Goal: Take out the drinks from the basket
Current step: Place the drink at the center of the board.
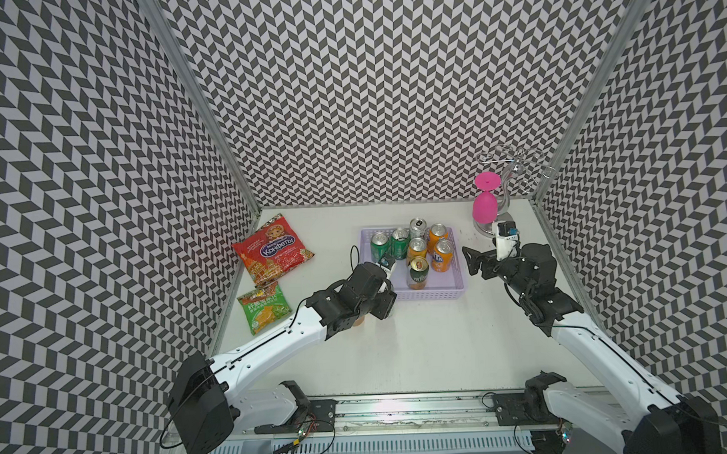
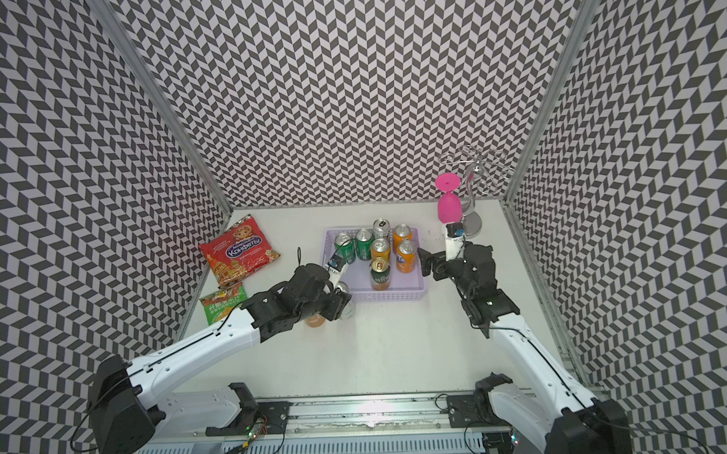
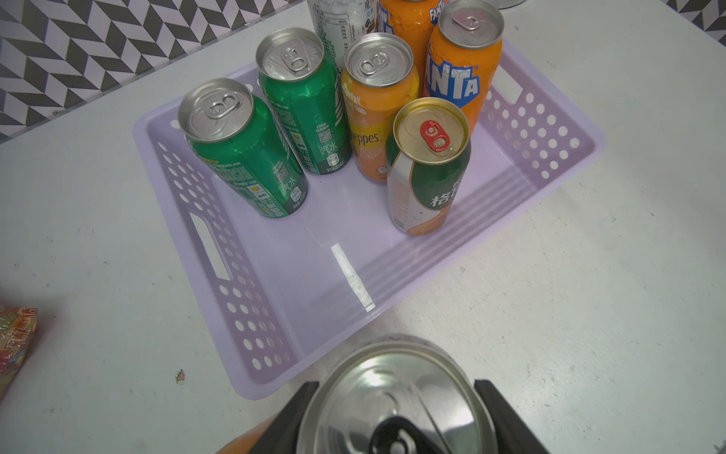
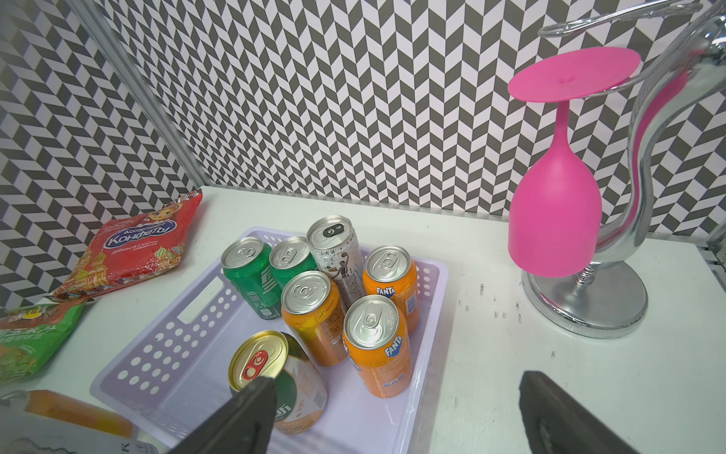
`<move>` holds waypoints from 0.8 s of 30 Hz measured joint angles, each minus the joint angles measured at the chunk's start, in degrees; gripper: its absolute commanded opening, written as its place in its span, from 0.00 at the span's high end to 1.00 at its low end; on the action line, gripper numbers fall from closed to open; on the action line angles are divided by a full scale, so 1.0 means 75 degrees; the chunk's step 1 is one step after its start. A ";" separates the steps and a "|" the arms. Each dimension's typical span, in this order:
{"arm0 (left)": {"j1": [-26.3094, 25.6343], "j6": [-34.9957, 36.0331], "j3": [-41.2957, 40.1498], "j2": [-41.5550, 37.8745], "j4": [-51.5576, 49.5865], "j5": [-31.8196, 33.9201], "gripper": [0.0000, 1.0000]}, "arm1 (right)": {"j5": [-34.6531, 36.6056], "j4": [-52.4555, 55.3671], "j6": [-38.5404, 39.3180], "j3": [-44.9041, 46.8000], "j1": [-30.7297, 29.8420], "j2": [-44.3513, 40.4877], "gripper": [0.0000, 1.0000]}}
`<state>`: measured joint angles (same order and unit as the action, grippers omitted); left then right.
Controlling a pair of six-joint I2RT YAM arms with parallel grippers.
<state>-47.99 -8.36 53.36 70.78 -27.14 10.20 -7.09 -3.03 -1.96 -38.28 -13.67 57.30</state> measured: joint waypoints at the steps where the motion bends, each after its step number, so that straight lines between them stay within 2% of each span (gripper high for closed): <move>1: 0.0000 0.0006 -0.0009 0.0032 0.0023 0.0035 0.54 | 0.0000 0.0000 0.0000 0.0000 0.0000 0.0000 0.00; 24: 0.0003 -0.0076 -0.0632 0.0376 0.0731 0.0446 0.51 | -0.0009 0.0000 0.0000 0.0000 0.0000 0.0006 0.00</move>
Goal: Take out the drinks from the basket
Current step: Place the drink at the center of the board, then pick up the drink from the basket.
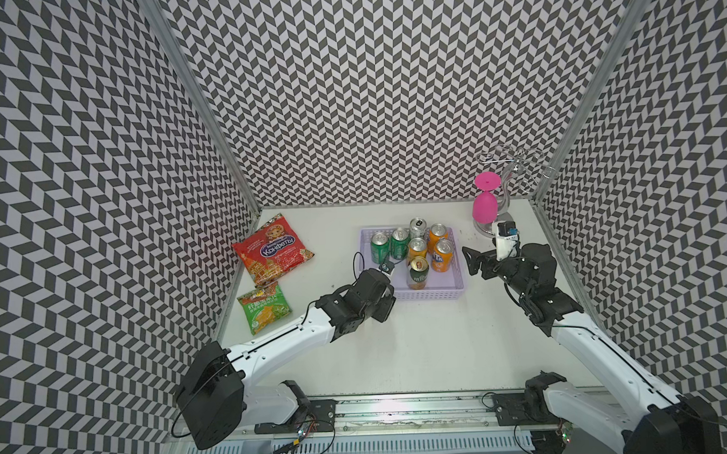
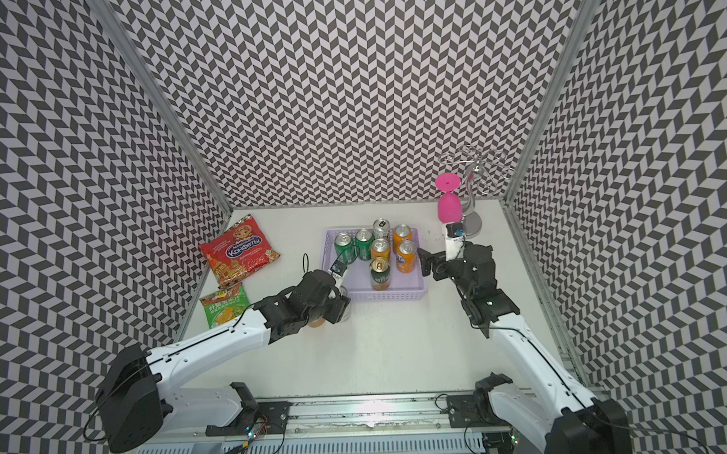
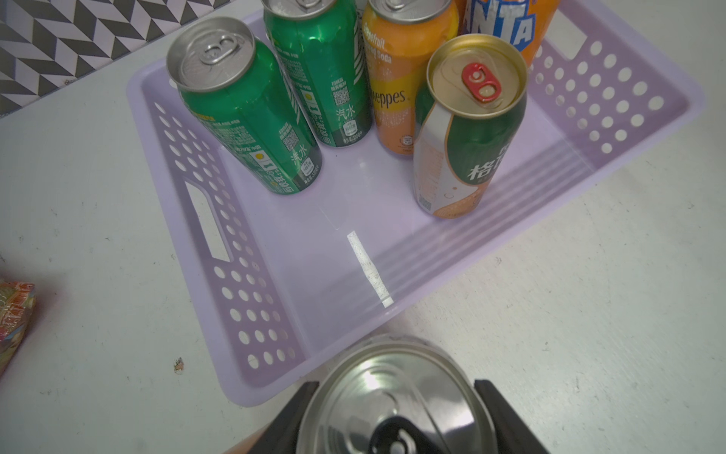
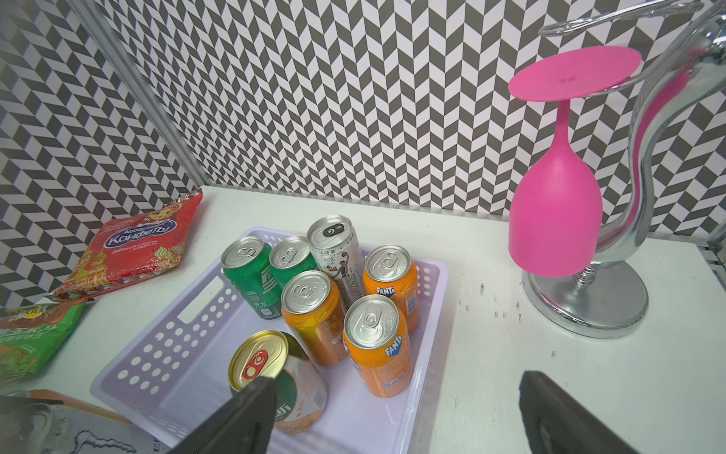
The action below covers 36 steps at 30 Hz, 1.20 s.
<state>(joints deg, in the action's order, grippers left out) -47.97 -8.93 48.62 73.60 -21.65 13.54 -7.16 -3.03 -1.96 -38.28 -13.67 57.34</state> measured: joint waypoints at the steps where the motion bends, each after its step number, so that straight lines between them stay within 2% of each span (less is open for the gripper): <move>1: 0.0009 -0.0017 0.0000 0.0012 0.0020 0.0000 0.50 | -0.0003 0.0000 -0.0003 0.0000 0.0000 0.0000 0.00; 5: 0.0067 -0.0090 -0.0003 0.0038 0.0082 -0.0026 0.47 | -0.0017 0.0000 0.0000 0.0000 0.0000 0.0000 0.00; 9: 0.0143 -0.0172 -0.0012 0.0044 0.0111 -0.0061 0.36 | -0.0023 0.0000 0.0000 0.0000 0.0000 0.0000 0.00; 15: 0.0201 -0.0198 -0.0012 0.0047 0.0204 -0.0052 0.26 | -0.0023 0.0000 0.0000 0.0000 0.0000 0.0003 0.00; 27: 0.0323 -0.0149 0.0154 -0.0122 0.0128 -0.0041 0.12 | -0.0029 0.0000 -0.0003 0.0000 0.0000 0.0006 0.00; 36: 0.0708 0.0070 0.0635 -0.0184 0.0032 -0.0105 0.06 | -0.0058 0.0000 0.0000 0.0000 0.0000 0.0015 0.00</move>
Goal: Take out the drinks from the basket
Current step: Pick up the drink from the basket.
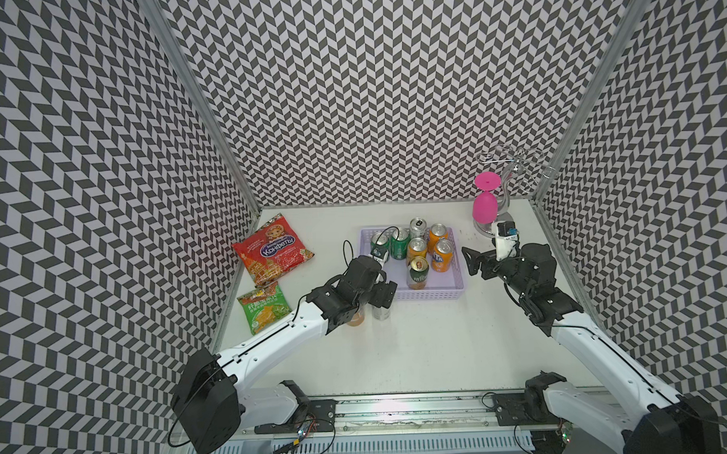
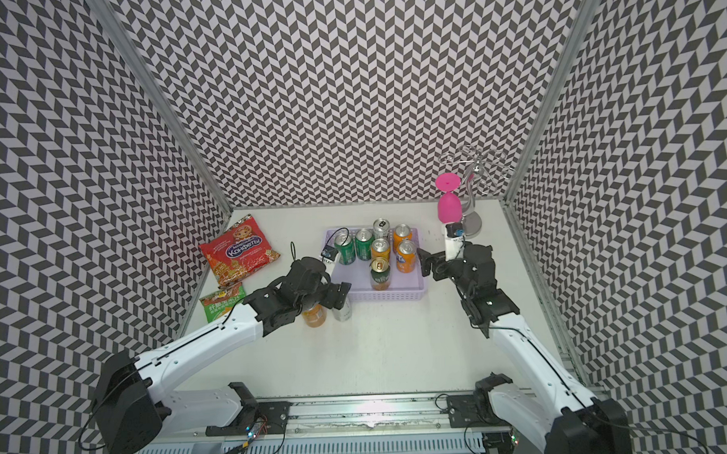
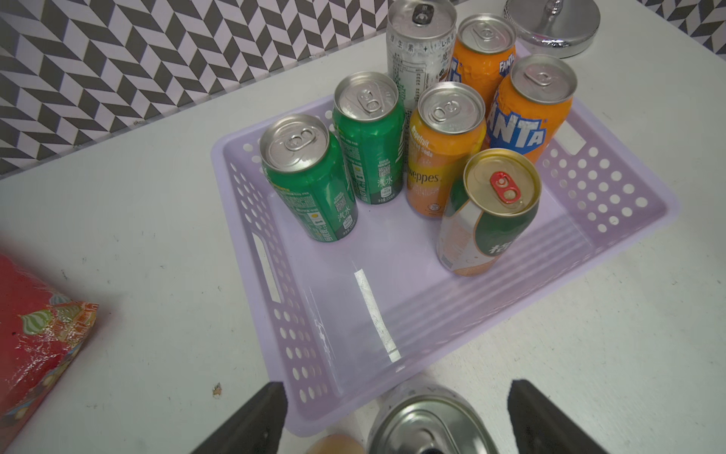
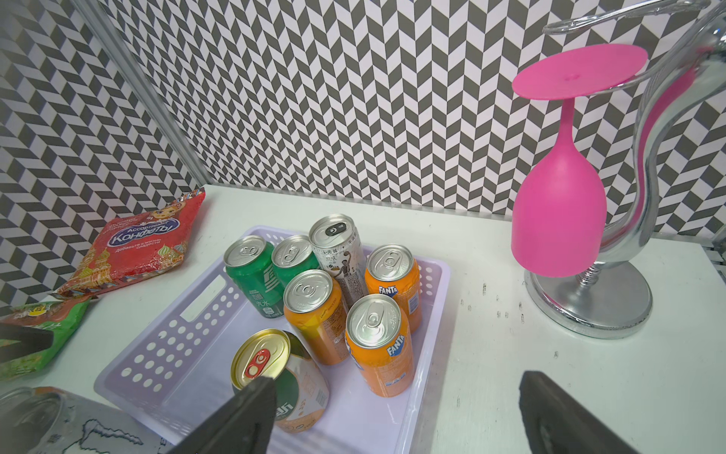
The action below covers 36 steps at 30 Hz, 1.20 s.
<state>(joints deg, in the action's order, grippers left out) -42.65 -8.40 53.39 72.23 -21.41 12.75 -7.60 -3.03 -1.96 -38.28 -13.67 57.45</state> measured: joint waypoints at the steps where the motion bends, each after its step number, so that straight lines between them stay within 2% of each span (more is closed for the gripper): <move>1: 0.0087 0.0035 0.0090 0.0026 -0.0015 -0.0055 0.05 | -0.0006 0.0000 -0.0003 0.0000 0.0000 0.0000 0.00; 8: 0.0833 0.0431 0.1093 0.0851 -0.0070 -0.0530 0.01 | -0.0026 0.0000 -0.0003 0.0000 0.0000 0.0000 0.00; 18: 0.1411 0.0729 0.2500 0.2920 0.0125 -0.0991 0.01 | -0.0050 0.0000 -0.0003 0.0000 0.0000 0.0003 0.00; 27: 0.1900 0.0796 0.2754 0.4001 0.0519 -0.1376 0.02 | -0.0105 0.0000 -0.0003 0.0000 0.0000 0.0017 0.00; 36: 0.2110 0.0807 0.3110 0.4800 0.0796 -0.1746 0.05 | -0.0111 0.0000 -0.0003 0.0000 0.0000 0.0052 0.00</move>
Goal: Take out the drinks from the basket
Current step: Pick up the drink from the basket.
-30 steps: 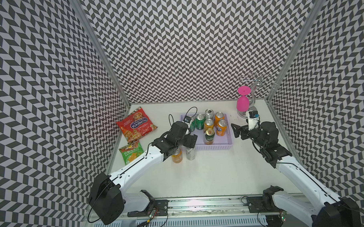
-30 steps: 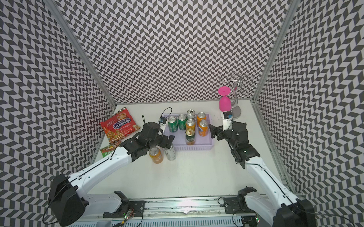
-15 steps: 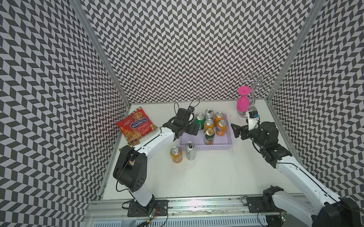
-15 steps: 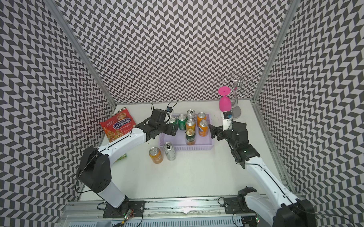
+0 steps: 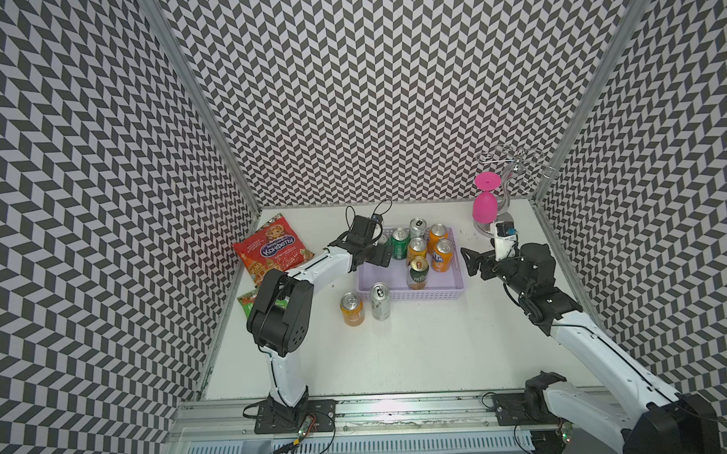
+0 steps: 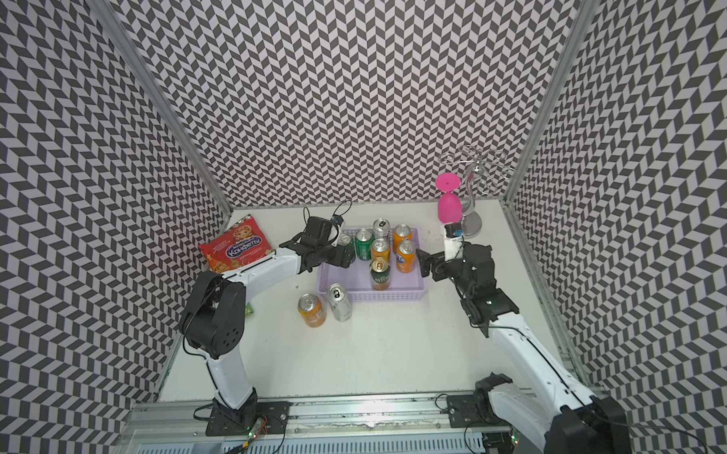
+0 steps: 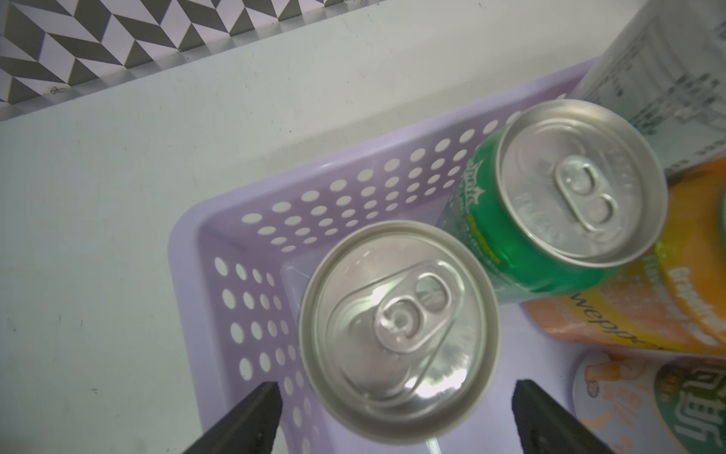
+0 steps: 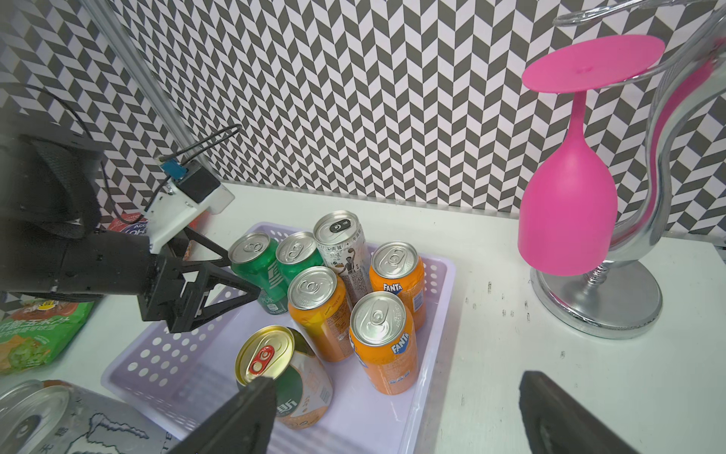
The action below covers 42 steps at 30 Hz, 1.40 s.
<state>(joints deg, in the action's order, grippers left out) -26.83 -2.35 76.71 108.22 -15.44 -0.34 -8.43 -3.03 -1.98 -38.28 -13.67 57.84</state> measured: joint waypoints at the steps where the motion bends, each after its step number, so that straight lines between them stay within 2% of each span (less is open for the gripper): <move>1: 0.0006 0.0000 0.0055 0.0061 0.0009 -0.0012 0.06 | 0.0000 0.0000 0.0000 0.0000 0.0000 0.0000 0.00; 8: 0.0032 0.0003 0.0565 0.0510 0.0114 -0.0090 0.09 | 0.0000 0.0000 0.0000 0.0000 0.0000 0.0000 0.00; 29: 0.0047 0.0137 0.0906 0.0831 0.0020 -0.0055 0.41 | 0.0000 0.0000 0.0000 0.0000 0.0000 0.0006 0.00; 42: 0.0047 0.0131 0.0647 0.0507 -0.0239 -0.0119 0.48 | 0.0000 0.0000 0.0000 0.0000 0.0000 0.0009 0.00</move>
<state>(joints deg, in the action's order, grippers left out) -26.48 -1.37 81.56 112.03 -17.23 -1.23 -8.43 -3.03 -1.98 -38.28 -13.67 57.91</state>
